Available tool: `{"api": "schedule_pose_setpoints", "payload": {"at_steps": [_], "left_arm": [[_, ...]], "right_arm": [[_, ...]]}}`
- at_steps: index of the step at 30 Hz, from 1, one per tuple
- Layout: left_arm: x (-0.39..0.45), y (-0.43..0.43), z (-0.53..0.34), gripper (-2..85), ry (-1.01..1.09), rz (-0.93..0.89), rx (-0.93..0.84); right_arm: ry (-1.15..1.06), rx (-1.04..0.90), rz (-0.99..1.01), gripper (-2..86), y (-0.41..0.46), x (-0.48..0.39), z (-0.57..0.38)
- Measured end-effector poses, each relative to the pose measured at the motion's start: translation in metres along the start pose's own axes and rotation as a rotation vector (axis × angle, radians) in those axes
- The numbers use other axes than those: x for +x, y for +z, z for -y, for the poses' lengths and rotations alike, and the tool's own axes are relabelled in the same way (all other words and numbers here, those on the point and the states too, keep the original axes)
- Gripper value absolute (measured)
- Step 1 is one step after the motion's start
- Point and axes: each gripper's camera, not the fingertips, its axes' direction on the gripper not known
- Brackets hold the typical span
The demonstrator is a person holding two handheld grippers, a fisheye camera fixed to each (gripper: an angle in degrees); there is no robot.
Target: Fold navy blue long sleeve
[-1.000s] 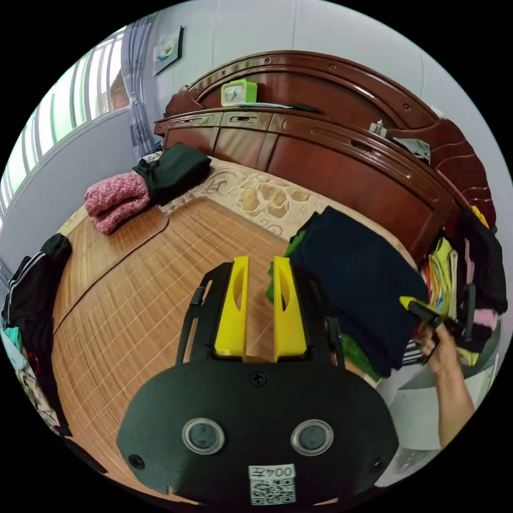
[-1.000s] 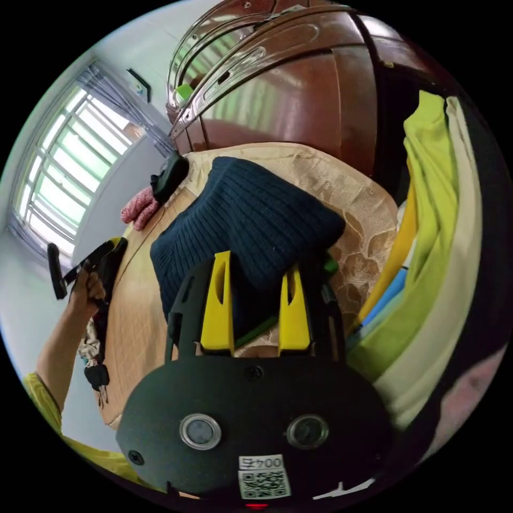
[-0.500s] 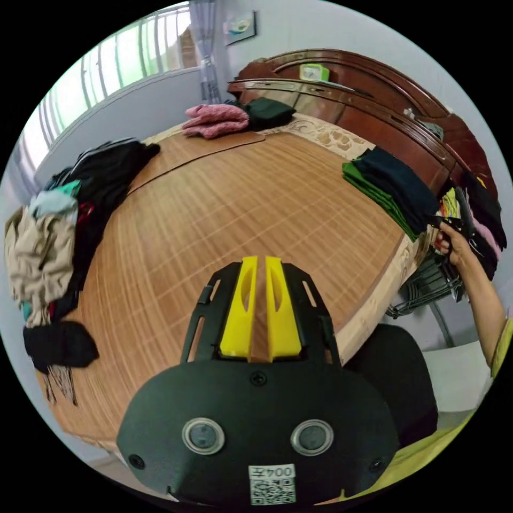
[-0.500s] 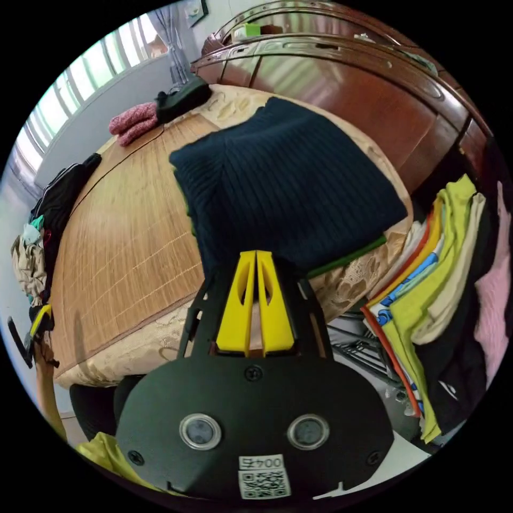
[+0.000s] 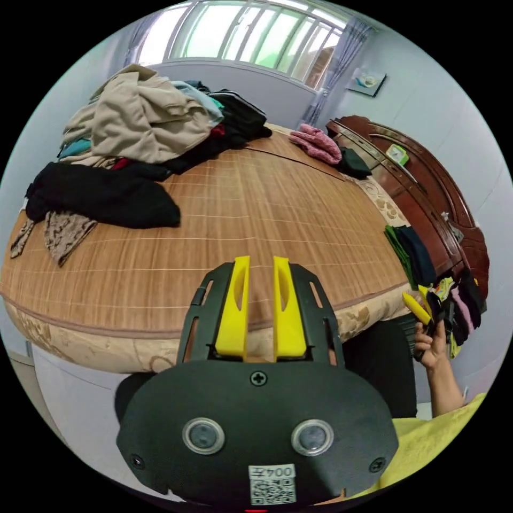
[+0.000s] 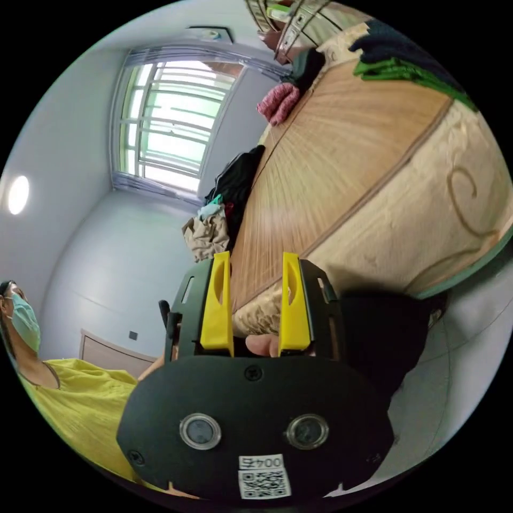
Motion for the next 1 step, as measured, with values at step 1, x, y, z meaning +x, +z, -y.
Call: {"api": "schedule_pose_setpoints", "payload": {"at_steps": [1], "left_arm": [[-0.0179, -0.0033, -0.0003, 8.9, 0.014, 0.063, 0.011]], "right_arm": [[0.012, -0.036, -0.014, 13.6, 0.0136, 0.0016, -0.0096]]}}
